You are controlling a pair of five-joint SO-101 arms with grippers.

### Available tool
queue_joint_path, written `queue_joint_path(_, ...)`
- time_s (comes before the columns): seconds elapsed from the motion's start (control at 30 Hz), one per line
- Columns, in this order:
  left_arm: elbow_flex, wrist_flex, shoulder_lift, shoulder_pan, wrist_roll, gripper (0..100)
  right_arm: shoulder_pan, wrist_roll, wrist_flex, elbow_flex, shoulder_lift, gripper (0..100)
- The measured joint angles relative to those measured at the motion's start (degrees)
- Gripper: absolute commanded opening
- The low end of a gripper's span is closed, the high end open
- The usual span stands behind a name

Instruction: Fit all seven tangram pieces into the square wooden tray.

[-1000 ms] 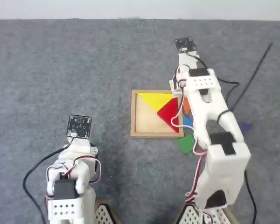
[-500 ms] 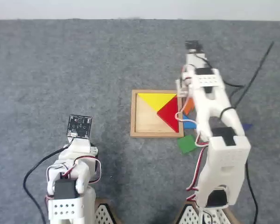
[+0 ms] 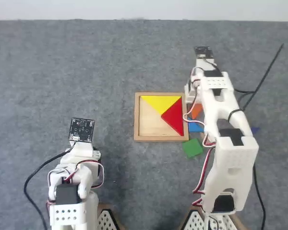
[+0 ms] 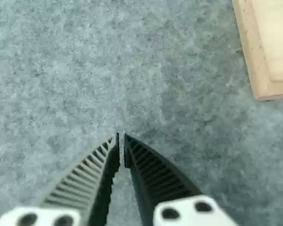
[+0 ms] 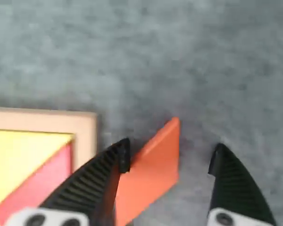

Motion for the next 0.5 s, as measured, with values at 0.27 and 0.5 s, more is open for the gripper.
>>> queue_joint_path(0.27,0.0,0.0,0.0,0.0,0.0,2,6.5,0.0,4.0,0.2,-4.9,27.3)
queue_joint_path(0.5,0.0,0.0,0.0,0.0,0.0,2,4.7,4.0,3.9,7.8,-15.1,27.3)
